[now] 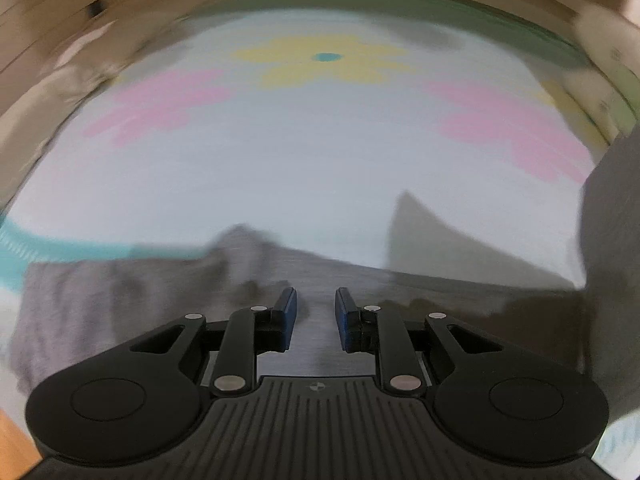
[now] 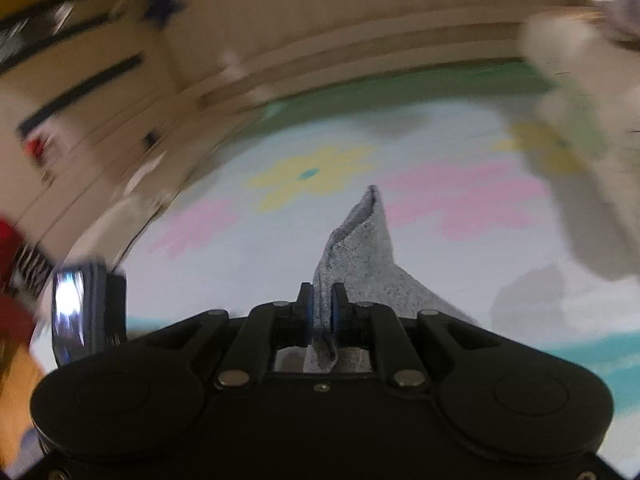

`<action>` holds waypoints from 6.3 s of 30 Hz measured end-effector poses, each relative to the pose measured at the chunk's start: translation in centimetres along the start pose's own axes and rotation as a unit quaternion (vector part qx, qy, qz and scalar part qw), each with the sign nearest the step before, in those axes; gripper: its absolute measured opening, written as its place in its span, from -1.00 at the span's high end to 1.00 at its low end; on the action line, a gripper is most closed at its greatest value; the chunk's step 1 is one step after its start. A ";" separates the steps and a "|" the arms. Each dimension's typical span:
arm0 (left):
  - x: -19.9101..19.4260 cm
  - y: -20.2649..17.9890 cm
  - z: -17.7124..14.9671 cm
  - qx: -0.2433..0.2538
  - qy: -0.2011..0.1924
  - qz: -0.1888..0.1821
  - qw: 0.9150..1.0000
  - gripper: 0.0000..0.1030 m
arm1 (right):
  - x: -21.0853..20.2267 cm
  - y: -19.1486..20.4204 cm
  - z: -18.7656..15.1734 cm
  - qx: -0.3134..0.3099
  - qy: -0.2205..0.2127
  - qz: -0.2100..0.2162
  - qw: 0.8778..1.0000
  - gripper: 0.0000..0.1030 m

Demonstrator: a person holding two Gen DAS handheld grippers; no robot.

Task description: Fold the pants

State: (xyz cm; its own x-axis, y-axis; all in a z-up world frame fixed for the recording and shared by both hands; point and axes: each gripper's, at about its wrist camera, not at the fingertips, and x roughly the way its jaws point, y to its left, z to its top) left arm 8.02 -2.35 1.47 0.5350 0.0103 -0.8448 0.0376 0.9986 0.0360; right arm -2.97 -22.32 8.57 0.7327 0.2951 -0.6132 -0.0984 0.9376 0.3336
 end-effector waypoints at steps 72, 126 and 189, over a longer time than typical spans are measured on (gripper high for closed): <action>-0.2 18.8 -5.1 -0.104 0.042 0.080 0.990 0.55 | 10.2 13.0 -16.0 -0.460 0.108 0.029 0.881 0.58; 4.4 30.1 -10.1 -0.314 0.025 -0.005 0.949 -0.50 | 15.4 15.8 -9.3 -0.253 0.119 0.130 0.951 0.22; -1.2 5.2 -3.0 -0.002 -0.090 -0.027 0.996 0.69 | 13.2 -2.4 -3.6 -0.016 0.118 0.055 0.991 -0.34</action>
State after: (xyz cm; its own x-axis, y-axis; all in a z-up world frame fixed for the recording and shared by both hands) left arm 5.03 2.98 1.11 0.6747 -0.0534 -0.7362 0.0685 0.9976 -0.0095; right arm 4.54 -20.05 -2.89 0.5388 0.4272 -0.7261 -0.1933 0.9016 0.3870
